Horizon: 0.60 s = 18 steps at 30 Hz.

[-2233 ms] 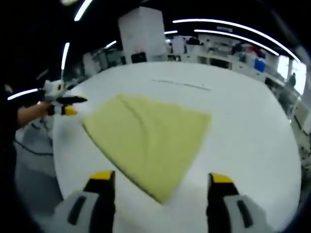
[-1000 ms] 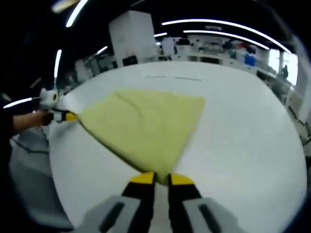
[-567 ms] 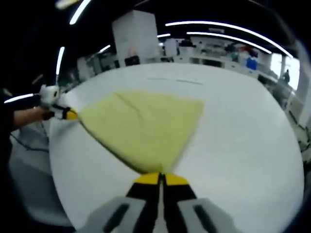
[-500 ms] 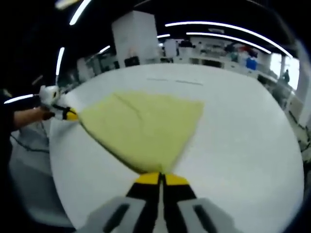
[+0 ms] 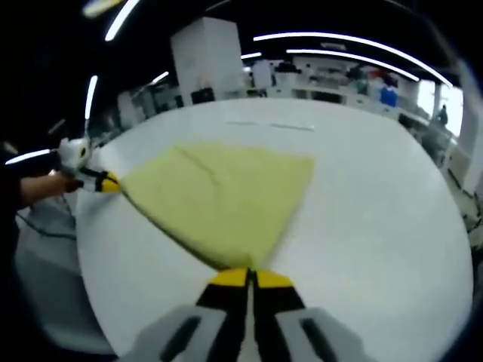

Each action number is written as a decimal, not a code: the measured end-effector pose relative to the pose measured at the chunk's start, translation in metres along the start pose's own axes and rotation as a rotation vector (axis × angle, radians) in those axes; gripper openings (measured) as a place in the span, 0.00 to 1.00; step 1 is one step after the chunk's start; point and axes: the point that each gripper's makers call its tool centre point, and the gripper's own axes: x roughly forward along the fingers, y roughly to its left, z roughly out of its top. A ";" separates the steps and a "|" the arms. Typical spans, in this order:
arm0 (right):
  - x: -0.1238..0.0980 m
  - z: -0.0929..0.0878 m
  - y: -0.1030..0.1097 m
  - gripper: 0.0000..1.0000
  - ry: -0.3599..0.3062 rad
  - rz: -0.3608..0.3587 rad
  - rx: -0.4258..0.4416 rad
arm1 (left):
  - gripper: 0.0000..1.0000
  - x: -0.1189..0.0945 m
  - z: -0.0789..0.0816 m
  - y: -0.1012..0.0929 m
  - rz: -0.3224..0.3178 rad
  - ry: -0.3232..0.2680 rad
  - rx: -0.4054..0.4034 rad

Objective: Fold the garment on the visible template until the final outline fits inside the template.

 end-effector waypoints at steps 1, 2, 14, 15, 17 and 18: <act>0.000 0.000 -0.001 0.00 0.000 0.000 0.001 | 0.03 0.001 -0.002 -0.002 -0.003 0.011 -0.004; 0.000 0.001 0.000 0.00 0.001 0.001 0.001 | 0.02 0.002 -0.002 -0.002 -0.004 0.015 -0.003; -0.005 -0.001 0.002 0.00 0.000 0.000 0.010 | 0.00 -0.006 0.002 0.000 0.041 0.040 0.102; -0.006 -0.003 0.001 0.00 0.005 -0.003 0.007 | 0.00 -0.005 0.001 0.000 0.042 0.043 0.118; -0.008 -0.003 0.000 0.00 0.001 0.000 0.015 | 0.00 -0.005 0.000 -0.001 0.043 0.046 0.119; -0.008 -0.003 -0.001 0.00 -0.003 0.002 0.016 | 0.00 -0.006 0.000 -0.003 0.036 0.040 0.114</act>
